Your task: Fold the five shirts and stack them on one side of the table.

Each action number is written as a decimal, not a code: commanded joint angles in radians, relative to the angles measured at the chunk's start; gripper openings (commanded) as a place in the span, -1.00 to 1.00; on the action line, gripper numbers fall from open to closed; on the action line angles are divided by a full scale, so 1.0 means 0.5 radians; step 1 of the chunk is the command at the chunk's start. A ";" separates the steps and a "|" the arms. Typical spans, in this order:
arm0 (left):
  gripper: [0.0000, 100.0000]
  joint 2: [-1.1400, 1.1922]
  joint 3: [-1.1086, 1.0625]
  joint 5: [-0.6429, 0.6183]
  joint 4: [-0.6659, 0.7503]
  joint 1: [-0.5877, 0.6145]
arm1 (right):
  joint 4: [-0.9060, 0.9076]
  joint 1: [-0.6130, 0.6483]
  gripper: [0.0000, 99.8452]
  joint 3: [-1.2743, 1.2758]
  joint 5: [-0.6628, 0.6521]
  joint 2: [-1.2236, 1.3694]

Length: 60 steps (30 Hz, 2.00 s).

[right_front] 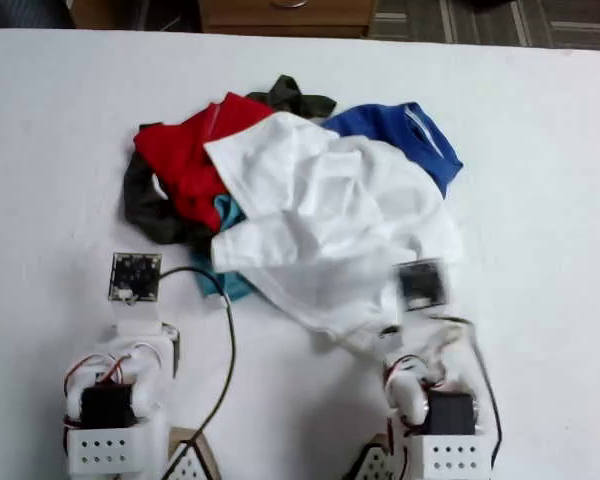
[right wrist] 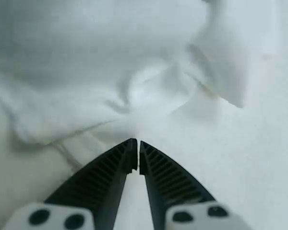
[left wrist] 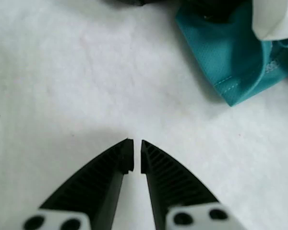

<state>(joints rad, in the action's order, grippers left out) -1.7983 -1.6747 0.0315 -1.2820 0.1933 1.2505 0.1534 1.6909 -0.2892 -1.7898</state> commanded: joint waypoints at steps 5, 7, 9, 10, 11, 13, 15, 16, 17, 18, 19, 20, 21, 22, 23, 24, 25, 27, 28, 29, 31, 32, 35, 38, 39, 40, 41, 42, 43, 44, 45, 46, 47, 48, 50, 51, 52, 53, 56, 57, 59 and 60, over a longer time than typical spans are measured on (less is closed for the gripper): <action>-0.89 -0.049 -0.038 -0.018 -0.012 -0.021 | 0.017 0.014 -0.96 0.003 -0.015 0.017; -0.89 -0.049 -0.038 -0.018 -0.012 -0.021 | 0.017 0.014 -0.96 0.003 -0.015 0.017; -0.89 -0.049 -0.038 -0.018 -0.012 -0.021 | 0.017 0.014 -0.96 0.003 -0.015 0.017; -0.89 -0.049 -0.038 -0.018 -0.012 -0.021 | 0.017 0.014 -0.96 0.003 -0.015 0.017; -0.89 -0.049 -0.038 -0.018 -0.012 -0.021 | 0.017 0.014 -0.96 0.003 -0.015 0.017; -0.89 -0.049 -0.038 -0.018 -0.012 -0.021 | 0.017 0.014 -0.96 0.003 -0.015 0.017; -0.89 -0.049 -0.038 -0.018 -0.012 -0.021 | 0.017 0.014 -0.96 0.003 -0.015 0.017; -0.89 -0.049 -0.038 -0.018 -0.012 -0.021 | 0.017 0.014 -0.96 0.003 -0.015 0.017; -0.89 -0.049 -0.038 -0.018 -0.012 -0.021 | 0.017 0.014 -0.96 0.003 -0.015 0.017; -0.89 -0.049 -0.038 -0.018 -0.012 -0.021 | 0.017 0.014 -0.96 0.003 -0.015 0.017; -0.89 -0.049 -0.038 -0.018 -0.012 -0.021 | 0.017 0.014 -0.96 0.003 -0.015 0.017; -0.89 -0.049 -0.038 -0.018 -0.012 -0.021 | 0.017 0.014 -0.96 0.003 -0.015 0.017; -0.89 -0.049 -0.038 -0.018 -0.012 -0.021 | 0.017 0.014 -0.96 0.003 -0.015 0.017; -0.89 -0.049 -0.038 -0.018 -0.012 -0.021 | 0.017 0.014 -0.96 0.003 -0.015 0.017; -0.89 -0.049 -0.038 -0.018 -0.012 -0.021 | 0.017 0.014 -0.96 0.003 -0.015 0.017; -0.89 -0.049 -0.038 -0.018 -0.012 -0.021 | 0.017 0.020 -0.96 0.003 -0.015 0.017; -0.89 -0.049 -0.038 -0.018 -0.012 -0.021 | 0.017 0.026 -0.96 0.003 -0.018 0.017; -0.89 -0.049 -0.038 -0.018 -0.012 -0.021 | 0.017 0.026 -0.96 0.003 -0.015 0.017; -0.89 -0.049 -0.038 -0.018 -0.012 -0.021 | 0.017 0.026 -0.96 0.003 -0.015 0.017; -0.89 -0.049 -0.038 -0.018 -0.012 -0.021 | 0.017 0.026 -0.96 0.003 -0.015 0.017; -0.89 -0.049 -0.038 -0.018 -0.012 -0.021 | 0.017 0.026 -0.96 0.003 -0.015 0.017; -0.89 -0.049 -0.038 -0.018 -0.012 -0.021 | 0.017 0.026 -0.96 0.003 -0.015 0.017; -0.89 -0.049 -0.038 -0.018 -0.012 -0.021 | -0.002 0.026 -0.96 0.003 -0.028 0.017; -0.89 -0.049 -0.038 -0.018 -0.012 -0.021 | -0.186 0.023 -0.96 0.003 -0.028 0.017; -0.89 -0.049 -0.038 -0.018 -0.012 -0.021 | -0.256 0.017 -0.96 0.003 -0.028 0.017; -0.89 -0.049 -0.038 -0.018 -0.012 -0.021 | -0.327 0.017 -0.96 0.003 -0.028 0.017; -0.89 -0.049 -0.038 -0.018 -0.012 -0.021 | -0.391 0.017 -0.96 0.003 -0.028 0.017; -0.89 -0.049 -0.038 -0.018 -0.012 -0.021 | -0.446 0.023 -0.96 0.003 -0.028 0.017; -0.89 -0.049 -0.038 -0.018 -0.012 -0.021 | -0.496 0.020 -0.96 0.003 -0.031 0.017; -0.89 -0.049 -0.038 -0.018 -0.012 -0.021 | -0.542 0.014 -0.96 0.003 -0.031 0.017; -0.89 -0.049 -0.038 -0.018 -0.012 -0.021 | -0.594 0.017 -0.96 0.003 -0.031 0.017; -0.89 -0.049 -0.038 -0.018 -0.012 -0.021 | -0.637 0.029 -0.96 0.003 -0.031 0.017; -0.89 -0.049 -0.038 -0.018 -0.012 -0.021 | -0.683 0.029 -0.96 0.003 -0.025 0.017; -0.89 -0.049 -0.038 -0.018 -0.012 -0.021 | -0.729 0.026 -0.96 0.000 -0.025 0.017; -0.89 -0.049 -0.038 -0.018 -0.012 -0.021 | -0.781 0.011 -0.96 -0.006 -0.028 0.017; -0.89 -0.049 -0.038 -0.018 -0.012 -0.021 | -0.784 0.011 -0.96 -0.028 -0.028 0.017; -0.89 -0.049 -0.038 -0.018 -0.012 -0.021 | -0.769 0.014 -0.96 -0.068 -0.028 0.017; -0.89 -0.049 -0.038 -0.018 -0.012 -0.021 | -0.732 0.023 -0.96 -0.129 -0.028 0.017; -0.89 -0.049 -0.038 -0.018 -0.012 -0.021 | -0.612 0.029 -0.96 -0.427 -0.015 0.032; -0.89 -0.049 -0.038 -0.018 -0.012 -0.021 | -0.569 0.029 -0.96 -0.540 -0.015 0.035; -0.89 -0.049 -0.038 -0.018 -0.012 -0.021 | -0.489 0.072 -0.94 -0.755 -0.025 0.048; -0.89 -0.049 -0.038 -0.018 -0.012 -0.021 | -0.450 0.115 -0.90 -0.853 -0.028 0.075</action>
<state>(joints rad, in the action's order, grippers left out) -1.7983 -1.6747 0.0315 -1.2820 0.1933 0.9774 0.1718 1.4300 -0.2969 -1.7868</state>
